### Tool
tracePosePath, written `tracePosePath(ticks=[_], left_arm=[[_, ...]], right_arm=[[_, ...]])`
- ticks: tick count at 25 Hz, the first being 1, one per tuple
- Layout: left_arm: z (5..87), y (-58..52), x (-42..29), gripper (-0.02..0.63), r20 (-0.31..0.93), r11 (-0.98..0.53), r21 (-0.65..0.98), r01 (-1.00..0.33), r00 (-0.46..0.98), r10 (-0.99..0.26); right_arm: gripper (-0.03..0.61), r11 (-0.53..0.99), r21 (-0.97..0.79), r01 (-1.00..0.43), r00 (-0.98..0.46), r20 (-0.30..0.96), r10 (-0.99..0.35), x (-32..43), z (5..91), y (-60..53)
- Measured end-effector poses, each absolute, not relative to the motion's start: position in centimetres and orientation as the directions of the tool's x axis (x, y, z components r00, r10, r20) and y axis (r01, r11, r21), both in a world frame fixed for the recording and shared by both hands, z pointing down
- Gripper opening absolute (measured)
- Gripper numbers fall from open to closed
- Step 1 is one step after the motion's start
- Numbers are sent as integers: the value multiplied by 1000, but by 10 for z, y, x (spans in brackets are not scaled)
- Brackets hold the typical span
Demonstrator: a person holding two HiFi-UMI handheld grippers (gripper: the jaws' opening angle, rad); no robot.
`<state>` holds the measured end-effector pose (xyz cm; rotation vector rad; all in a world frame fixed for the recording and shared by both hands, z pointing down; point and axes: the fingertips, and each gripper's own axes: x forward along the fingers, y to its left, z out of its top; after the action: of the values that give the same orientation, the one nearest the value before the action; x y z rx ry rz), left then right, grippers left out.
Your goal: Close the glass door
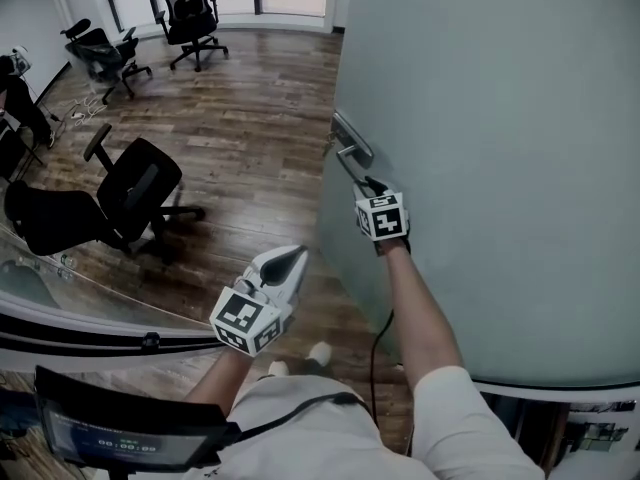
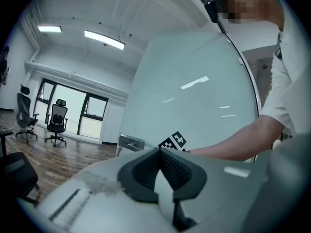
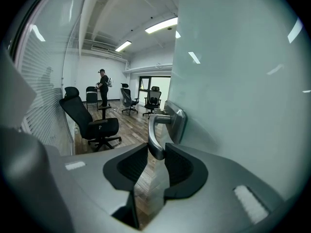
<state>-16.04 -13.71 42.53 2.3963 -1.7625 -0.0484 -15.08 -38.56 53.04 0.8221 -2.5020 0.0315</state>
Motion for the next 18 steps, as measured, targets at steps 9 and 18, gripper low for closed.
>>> tracePosePath(ticks=[9,18], left_arm=[[411,-78,-185,0,43,-286,162,-944,297,-954],[434,-33,-193,0,31,-300,166,-939,309,-951]], right_arm=[[118,845,127,-520,-719,470,-512,-177,521,-320],[124,864,128,-488,-731,481,-484,-192,541,-269]])
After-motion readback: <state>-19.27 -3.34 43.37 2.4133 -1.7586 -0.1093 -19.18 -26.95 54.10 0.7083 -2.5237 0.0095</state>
